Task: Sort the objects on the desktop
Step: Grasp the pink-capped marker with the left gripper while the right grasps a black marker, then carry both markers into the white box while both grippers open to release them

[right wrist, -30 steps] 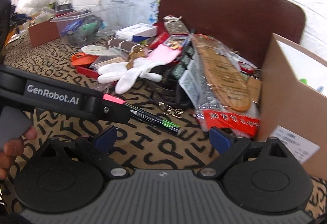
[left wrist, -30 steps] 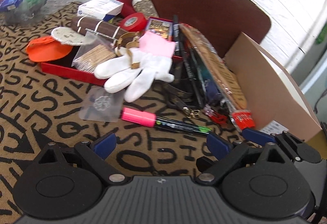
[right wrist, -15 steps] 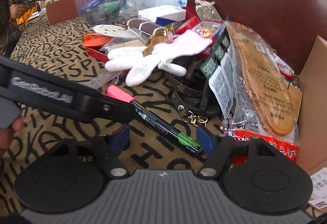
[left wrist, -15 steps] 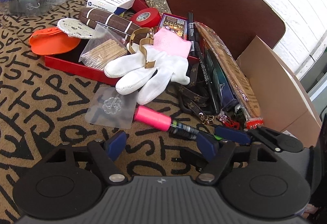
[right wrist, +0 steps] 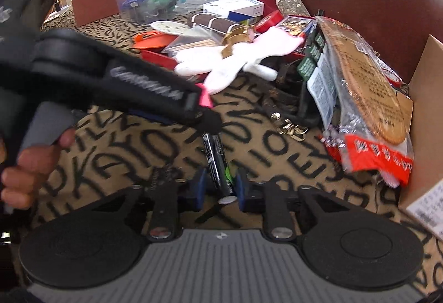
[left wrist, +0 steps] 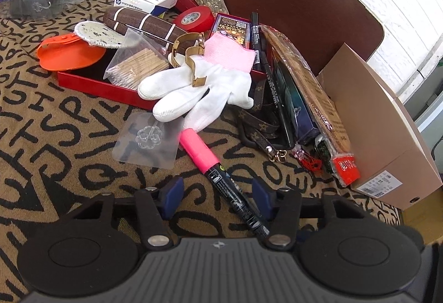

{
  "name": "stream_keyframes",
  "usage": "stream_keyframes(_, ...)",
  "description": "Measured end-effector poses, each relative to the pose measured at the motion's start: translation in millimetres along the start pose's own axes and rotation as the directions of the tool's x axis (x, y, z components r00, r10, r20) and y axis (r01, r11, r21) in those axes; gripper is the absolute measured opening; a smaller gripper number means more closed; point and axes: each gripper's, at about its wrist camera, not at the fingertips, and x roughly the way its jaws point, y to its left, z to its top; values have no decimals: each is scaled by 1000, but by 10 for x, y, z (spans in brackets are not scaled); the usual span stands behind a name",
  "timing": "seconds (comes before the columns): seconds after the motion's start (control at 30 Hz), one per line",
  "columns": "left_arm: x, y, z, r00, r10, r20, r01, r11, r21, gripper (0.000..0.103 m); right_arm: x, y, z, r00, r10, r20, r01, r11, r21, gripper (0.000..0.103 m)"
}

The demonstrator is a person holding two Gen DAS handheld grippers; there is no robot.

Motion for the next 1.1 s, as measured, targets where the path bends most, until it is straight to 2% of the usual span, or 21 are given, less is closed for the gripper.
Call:
stream_keyframes(0.2,-17,-63,-53,1000,-1,-31,2,1000,24,37,-168,189,-111,1000,27,-6,-27,1000,-1,14)
stream_keyframes(0.27,-22,-82,-70,999,7,-40,-6,999,33,27,-216,235,-148,1000,14,-4,-14,1000,-2,14)
stream_keyframes(0.7,16,-126,-68,998,10,-68,-5,997,79,28,-250,241,-190,1000,9,11,-10,1000,29,17)
stream_keyframes(0.93,-6,-210,-75,998,27,-61,-20,994,108,26,-236,269,-169,1000,-3,17,2,999,34,16)
stream_keyframes(1.1,-111,-329,-24,999,0,-40,4,994,113,26,-395,237,-170,999,-14,52,11,999,52,16)
